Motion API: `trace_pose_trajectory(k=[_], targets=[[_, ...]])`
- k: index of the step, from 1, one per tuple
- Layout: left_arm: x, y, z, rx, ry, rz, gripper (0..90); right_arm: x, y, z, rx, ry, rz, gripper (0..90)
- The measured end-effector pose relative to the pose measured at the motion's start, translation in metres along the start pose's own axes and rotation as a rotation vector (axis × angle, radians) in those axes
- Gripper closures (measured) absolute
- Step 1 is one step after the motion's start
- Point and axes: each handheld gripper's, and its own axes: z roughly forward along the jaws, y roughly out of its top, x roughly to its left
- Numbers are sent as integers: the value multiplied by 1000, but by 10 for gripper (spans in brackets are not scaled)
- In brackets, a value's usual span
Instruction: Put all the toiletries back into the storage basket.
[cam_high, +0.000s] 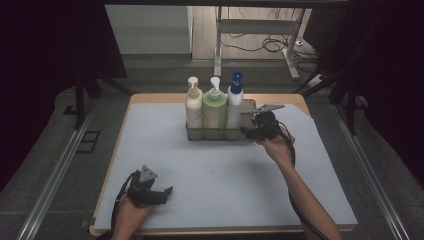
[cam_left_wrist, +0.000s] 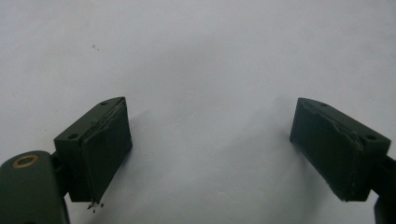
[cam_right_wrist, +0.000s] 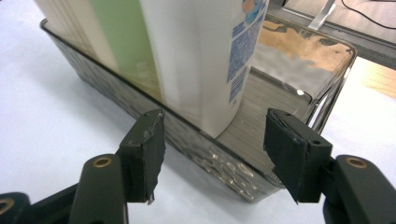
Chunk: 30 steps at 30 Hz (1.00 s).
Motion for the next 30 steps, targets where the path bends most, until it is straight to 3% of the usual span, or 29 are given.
trace_pose_trajectory(k=[17,21,30], targets=[[0,0,0,1,0,2,121,9,-13,-18,16,77,-49,207],[0,0,0,1,1,2,121,13,-16,-22,16,74,-69,151],[0,0,0,1,1,2,121,18,-26,-31,20,87,-85,126]])
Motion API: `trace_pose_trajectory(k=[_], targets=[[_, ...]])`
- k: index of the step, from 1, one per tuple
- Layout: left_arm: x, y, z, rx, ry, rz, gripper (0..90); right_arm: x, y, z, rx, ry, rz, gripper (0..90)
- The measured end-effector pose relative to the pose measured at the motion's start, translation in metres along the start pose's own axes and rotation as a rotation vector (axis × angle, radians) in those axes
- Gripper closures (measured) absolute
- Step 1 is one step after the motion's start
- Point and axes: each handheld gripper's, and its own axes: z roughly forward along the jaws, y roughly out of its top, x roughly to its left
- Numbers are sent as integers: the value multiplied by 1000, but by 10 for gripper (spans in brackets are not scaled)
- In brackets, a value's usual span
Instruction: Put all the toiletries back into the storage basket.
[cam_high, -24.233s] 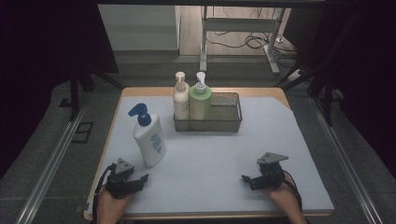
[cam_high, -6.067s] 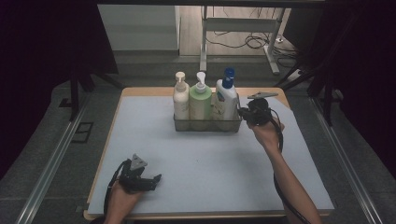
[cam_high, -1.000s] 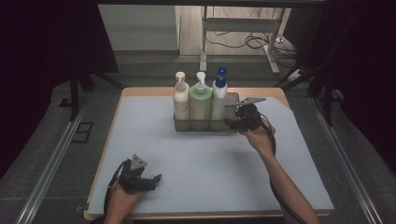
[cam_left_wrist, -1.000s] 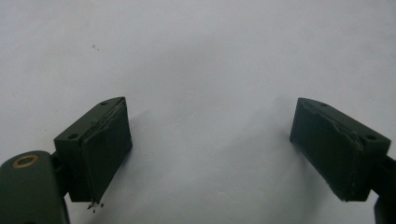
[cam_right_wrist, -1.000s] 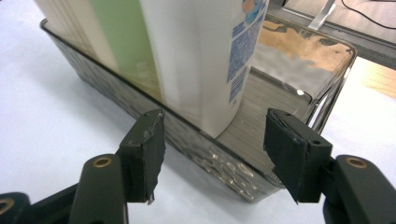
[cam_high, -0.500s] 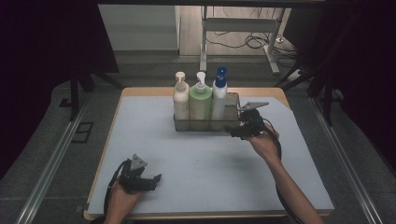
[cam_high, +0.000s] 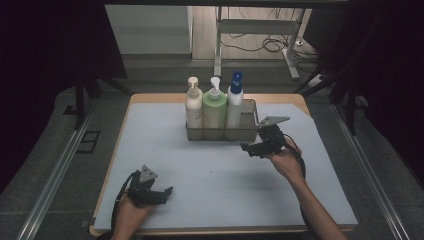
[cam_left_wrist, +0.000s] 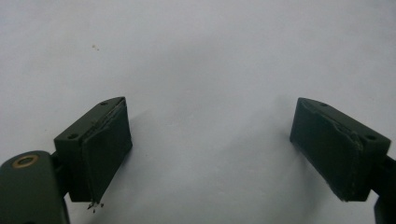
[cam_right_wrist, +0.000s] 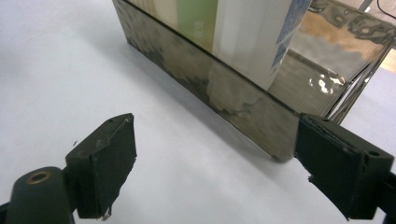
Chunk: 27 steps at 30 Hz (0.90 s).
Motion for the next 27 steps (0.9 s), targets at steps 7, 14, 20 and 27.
trace_pose_trajectory(k=[7,14,20,27], targets=[[0,0,0,0,0,0,121,3,-10,-8,11,7,-10,94],[0,0,0,0,0,0,121,3,-18,-13,27,4,-19,28],[0,0,0,0,0,0,121,3,-26,-21,34,-1,-33,0],[0,0,0,0,0,0,121,3,-37,-34,26,-16,-41,0]])
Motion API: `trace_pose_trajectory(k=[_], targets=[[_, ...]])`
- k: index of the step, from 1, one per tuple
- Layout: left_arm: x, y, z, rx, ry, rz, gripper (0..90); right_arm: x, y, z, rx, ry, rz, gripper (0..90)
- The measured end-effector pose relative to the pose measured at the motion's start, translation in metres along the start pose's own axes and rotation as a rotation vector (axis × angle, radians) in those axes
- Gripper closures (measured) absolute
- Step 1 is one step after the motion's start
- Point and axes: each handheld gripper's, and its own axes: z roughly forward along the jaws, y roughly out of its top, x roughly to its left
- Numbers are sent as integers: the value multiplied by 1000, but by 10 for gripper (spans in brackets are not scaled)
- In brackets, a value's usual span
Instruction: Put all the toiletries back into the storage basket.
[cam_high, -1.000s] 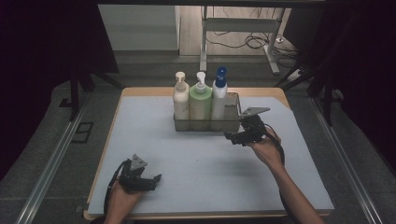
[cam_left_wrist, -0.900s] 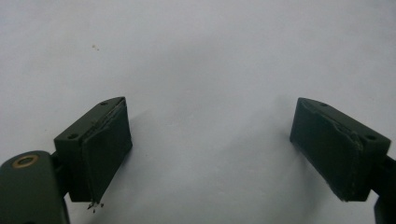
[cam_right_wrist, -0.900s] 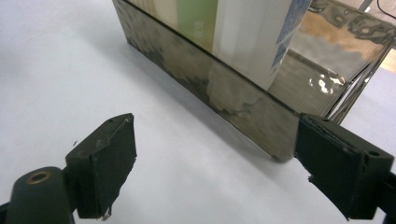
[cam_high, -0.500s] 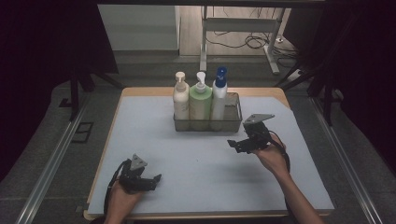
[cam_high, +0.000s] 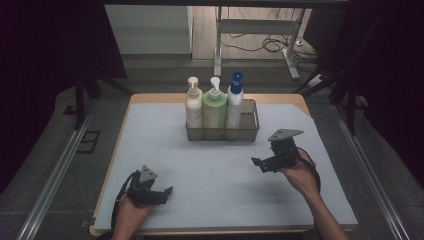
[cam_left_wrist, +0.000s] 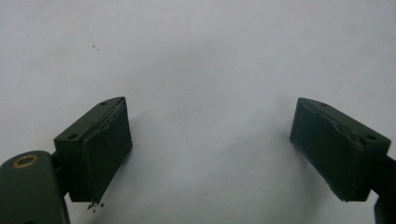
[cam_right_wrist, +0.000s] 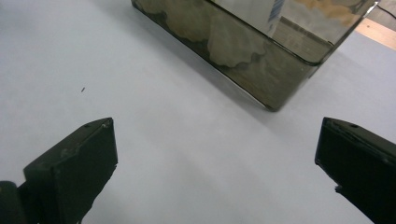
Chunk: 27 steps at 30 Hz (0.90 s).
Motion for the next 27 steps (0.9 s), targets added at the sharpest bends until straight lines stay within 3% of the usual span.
trace_pose_trajectory(k=[11,27], targets=[[0,0,0,-1,1,-2,121,-4,-28,-15,32,-26,15,0],[0,0,0,-1,2,-1,121,-4,-68,-21,24,-42,53,0]])
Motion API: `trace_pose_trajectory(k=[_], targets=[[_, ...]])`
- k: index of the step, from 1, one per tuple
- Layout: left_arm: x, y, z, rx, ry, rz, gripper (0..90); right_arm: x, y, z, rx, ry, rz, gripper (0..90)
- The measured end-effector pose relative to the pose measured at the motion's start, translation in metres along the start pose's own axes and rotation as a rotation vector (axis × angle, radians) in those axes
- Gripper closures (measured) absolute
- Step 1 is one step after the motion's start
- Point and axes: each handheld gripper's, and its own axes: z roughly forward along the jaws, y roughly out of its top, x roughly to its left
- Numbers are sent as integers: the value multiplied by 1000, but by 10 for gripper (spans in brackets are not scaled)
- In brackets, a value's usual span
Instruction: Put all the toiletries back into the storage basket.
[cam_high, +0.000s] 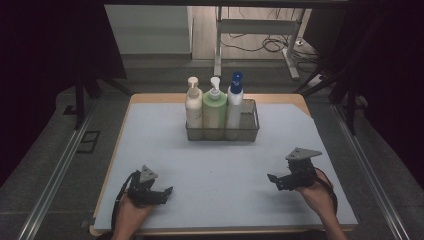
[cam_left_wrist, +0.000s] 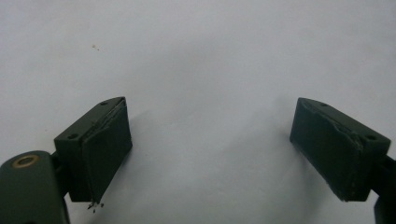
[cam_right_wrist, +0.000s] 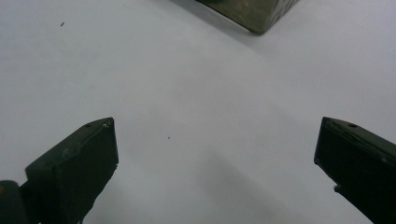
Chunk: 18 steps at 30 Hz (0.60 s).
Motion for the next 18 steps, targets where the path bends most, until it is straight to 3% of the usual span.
trace_pose_trajectory(k=[10,18], targets=[[0,0,0,0,0,0,121,6,-23,8,-20,2,11,0],[0,0,0,0,0,0,121,6,-36,16,-5,18,33,0]])
